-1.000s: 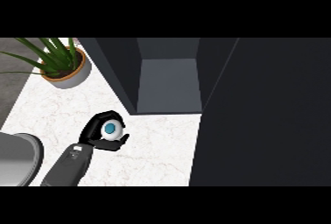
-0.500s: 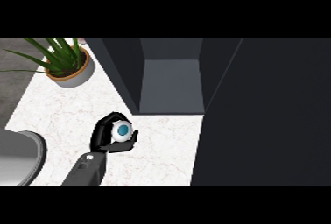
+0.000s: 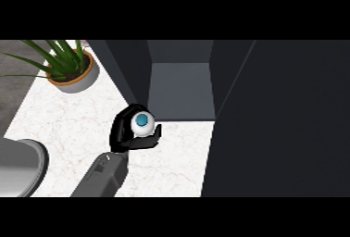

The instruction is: Pick up the bottled water, place it into the cabinet and close the cabinet

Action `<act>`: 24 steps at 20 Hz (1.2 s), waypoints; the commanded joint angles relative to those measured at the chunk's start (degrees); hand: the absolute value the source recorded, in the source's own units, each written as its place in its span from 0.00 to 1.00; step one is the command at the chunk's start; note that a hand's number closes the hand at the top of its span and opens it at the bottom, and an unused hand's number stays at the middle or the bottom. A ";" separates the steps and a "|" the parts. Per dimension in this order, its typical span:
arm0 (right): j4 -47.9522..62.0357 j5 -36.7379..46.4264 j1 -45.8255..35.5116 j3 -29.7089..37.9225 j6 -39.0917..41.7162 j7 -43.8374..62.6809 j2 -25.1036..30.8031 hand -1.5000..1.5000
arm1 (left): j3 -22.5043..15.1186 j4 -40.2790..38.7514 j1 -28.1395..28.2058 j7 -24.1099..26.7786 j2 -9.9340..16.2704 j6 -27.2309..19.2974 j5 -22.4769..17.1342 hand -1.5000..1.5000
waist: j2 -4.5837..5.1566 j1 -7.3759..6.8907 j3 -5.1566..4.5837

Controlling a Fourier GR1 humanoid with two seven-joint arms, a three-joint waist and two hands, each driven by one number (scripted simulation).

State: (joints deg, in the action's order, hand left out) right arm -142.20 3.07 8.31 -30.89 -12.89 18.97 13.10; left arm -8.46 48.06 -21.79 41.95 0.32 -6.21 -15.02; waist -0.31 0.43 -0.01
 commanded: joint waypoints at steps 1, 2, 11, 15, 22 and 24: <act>-6.31 -0.41 3.46 2.28 1.47 0.34 2.53 0.00 | -7.39 10.41 0.92 -8.63 -0.30 -6.83 -4.31 1.00 | -0.03 -0.03 0.05; -3.53 -1.97 2.22 4.62 2.19 -1.26 2.62 0.00 | -9.44 14.17 0.19 -10.68 -0.31 -9.52 -5.63 1.00 | -0.04 -0.19 0.08; -7.99 3.95 3.81 -2.41 -0.65 2.16 1.68 0.00 | -13.15 16.53 -7.80 -19.93 -0.32 -21.31 -4.91 1.00 | 0.10 0.44 0.00; -6.32 3.24 3.84 -1.85 -0.67 -0.36 1.49 0.00 | -12.01 6.31 -14.21 -17.74 -0.32 -21.41 -5.94 1.00 | 0.33 0.89 -0.01; -6.31 -1.16 5.45 2.45 1.25 -2.15 2.94 0.00 | -14.52 2.38 -19.91 -21.31 -0.32 -27.73 -12.72 1.00 | 0.38 1.07 0.00; -5.00 -1.37 5.25 1.34 1.62 -1.55 2.65 0.00 | -14.51 -1.84 -21.93 -18.26 -0.32 -27.40 -15.68 1.00 | 0.49 1.18 -0.01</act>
State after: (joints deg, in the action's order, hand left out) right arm -142.59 1.75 12.27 -29.75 -11.98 15.12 15.19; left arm -21.73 50.87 -40.70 22.16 0.01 -31.52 -26.27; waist 0.07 1.41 -0.01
